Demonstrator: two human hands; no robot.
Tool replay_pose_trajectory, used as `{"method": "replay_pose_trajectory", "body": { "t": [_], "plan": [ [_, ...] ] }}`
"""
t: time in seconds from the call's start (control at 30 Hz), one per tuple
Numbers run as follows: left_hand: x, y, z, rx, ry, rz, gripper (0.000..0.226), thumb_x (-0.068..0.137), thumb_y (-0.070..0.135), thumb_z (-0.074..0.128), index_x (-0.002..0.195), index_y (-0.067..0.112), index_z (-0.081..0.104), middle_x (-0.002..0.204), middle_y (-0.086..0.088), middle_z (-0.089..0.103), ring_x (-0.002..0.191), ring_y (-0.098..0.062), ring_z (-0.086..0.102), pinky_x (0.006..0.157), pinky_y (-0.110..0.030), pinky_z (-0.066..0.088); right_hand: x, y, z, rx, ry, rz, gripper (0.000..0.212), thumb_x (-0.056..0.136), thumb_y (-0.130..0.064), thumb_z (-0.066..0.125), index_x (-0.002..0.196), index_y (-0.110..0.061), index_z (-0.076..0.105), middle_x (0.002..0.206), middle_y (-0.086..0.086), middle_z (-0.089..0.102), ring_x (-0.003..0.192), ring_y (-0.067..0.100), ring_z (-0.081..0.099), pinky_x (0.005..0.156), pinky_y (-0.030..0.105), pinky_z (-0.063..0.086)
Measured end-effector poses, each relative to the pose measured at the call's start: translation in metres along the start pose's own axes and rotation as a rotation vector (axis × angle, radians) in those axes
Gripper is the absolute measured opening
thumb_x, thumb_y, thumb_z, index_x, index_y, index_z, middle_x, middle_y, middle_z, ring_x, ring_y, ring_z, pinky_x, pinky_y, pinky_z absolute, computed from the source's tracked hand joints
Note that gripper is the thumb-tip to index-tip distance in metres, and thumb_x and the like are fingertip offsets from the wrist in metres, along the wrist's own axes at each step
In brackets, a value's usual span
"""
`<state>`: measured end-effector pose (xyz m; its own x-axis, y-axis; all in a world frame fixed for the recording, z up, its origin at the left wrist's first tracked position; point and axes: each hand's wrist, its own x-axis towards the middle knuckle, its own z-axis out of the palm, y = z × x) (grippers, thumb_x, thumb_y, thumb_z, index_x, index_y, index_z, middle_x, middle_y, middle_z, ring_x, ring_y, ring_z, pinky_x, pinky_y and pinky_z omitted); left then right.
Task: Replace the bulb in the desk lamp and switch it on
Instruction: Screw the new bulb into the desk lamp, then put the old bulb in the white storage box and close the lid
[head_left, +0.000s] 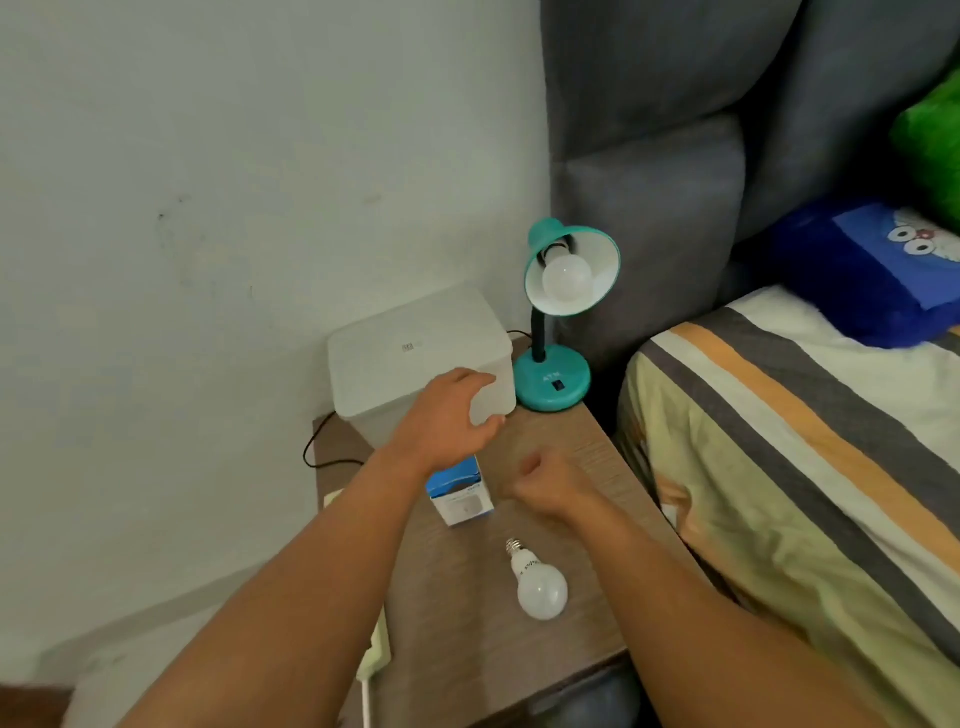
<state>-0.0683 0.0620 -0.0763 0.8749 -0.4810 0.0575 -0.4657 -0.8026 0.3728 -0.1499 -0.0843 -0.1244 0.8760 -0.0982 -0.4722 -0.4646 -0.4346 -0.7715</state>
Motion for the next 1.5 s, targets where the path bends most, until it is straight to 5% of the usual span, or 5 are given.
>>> {"method": "replay_pose_trajectory", "body": {
  "t": [0.23, 0.43, 0.9, 1.2, 1.5],
  "plan": [
    [-0.041, -0.031, 0.021, 0.087, -0.238, -0.132, 0.091, 0.079, 0.057, 0.071, 0.153, 0.019, 0.035, 0.154, -0.004, 0.038, 0.14, -0.025, 0.034, 0.115, -0.037, 0.031, -0.014, 0.032, 0.036, -0.511, -0.173, 0.142, 0.076, 0.061, -0.04, 0.086, 0.124, -0.016, 0.05, 0.12, 0.005, 0.057, 0.106, 0.023, 0.059, 0.08, 0.033, 0.051],
    [-0.042, -0.04, 0.029, 0.099, -0.25, -0.162, 0.088, 0.078, 0.053, 0.074, 0.15, 0.02, 0.038, 0.15, -0.003, 0.042, 0.136, -0.026, 0.04, 0.112, -0.038, 0.036, 0.003, 0.035, 0.033, -0.51, -0.117, 0.135, 0.057, 0.065, -0.03, 0.085, 0.114, -0.012, 0.059, 0.1, 0.004, 0.061, 0.086, 0.02, 0.061, 0.06, 0.028, 0.046],
    [-0.05, -0.051, 0.035, 0.063, -0.182, -0.103, 0.069, 0.087, 0.042, 0.069, 0.147, 0.019, 0.045, 0.146, -0.001, 0.045, 0.132, -0.023, 0.041, 0.109, -0.037, 0.039, 0.081, 0.015, 0.023, -0.431, 0.155, 0.051, 0.049, 0.074, -0.036, 0.08, 0.116, -0.016, 0.062, 0.116, 0.01, 0.061, 0.106, 0.026, 0.058, 0.09, 0.041, 0.052],
    [-0.055, -0.071, 0.014, -0.115, 0.402, -0.195, 0.042, 0.085, 0.045, 0.053, 0.114, 0.017, 0.068, 0.1, 0.003, 0.06, 0.099, -0.017, 0.055, 0.088, -0.028, 0.044, 0.081, -0.045, -0.006, -0.094, 0.549, -0.288, 0.035, 0.09, -0.025, 0.059, 0.121, -0.01, 0.053, 0.117, 0.011, 0.057, 0.107, 0.028, 0.057, 0.09, 0.045, 0.05],
    [-0.029, -0.113, -0.027, 0.013, 0.244, -0.634, 0.117, 0.073, 0.075, 0.065, 0.157, 0.016, 0.01, 0.159, -0.007, 0.021, 0.144, -0.033, 0.02, 0.116, -0.048, 0.022, 0.125, -0.09, -0.03, -0.322, 0.312, -0.237, 0.118, 0.066, -0.075, 0.07, 0.155, -0.013, 0.022, 0.155, 0.013, 0.033, 0.143, 0.037, 0.026, 0.115, 0.046, 0.026]
  ]
}}
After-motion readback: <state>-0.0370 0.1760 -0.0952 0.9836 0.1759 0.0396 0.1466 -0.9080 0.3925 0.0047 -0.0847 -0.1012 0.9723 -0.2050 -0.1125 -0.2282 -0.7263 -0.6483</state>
